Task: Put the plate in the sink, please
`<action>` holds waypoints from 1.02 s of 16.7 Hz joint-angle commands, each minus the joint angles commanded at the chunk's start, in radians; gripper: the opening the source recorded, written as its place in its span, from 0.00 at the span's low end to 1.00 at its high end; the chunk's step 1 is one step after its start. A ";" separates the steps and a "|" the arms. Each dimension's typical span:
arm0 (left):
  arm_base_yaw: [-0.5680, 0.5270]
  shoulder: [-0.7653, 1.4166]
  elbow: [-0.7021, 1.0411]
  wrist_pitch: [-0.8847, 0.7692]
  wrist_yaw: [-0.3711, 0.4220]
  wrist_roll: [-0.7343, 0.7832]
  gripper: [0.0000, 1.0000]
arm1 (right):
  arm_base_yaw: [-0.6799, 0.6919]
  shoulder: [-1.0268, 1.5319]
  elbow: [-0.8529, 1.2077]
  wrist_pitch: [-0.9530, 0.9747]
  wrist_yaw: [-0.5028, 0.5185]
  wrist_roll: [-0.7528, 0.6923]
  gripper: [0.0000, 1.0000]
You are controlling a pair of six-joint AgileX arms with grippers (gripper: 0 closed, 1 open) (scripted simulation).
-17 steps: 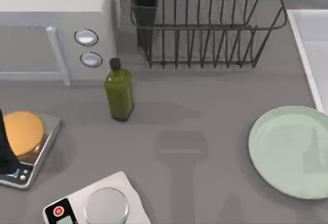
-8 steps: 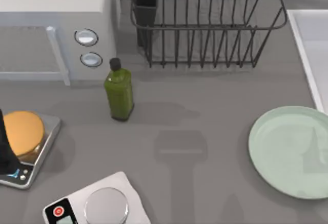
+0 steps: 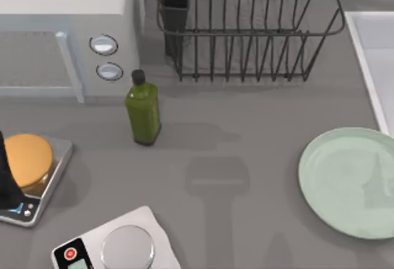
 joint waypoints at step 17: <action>0.000 0.000 0.000 0.000 0.000 0.000 1.00 | 0.190 0.651 0.516 -0.410 0.000 0.196 1.00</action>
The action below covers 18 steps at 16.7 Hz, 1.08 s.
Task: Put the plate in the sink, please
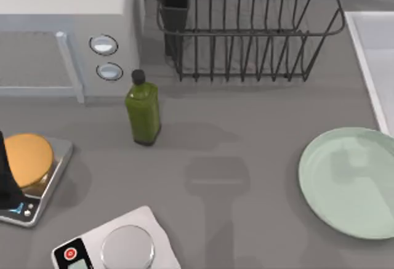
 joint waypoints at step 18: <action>0.000 0.000 0.000 0.000 0.000 0.000 1.00 | 0.315 1.204 0.858 -0.679 0.000 0.324 1.00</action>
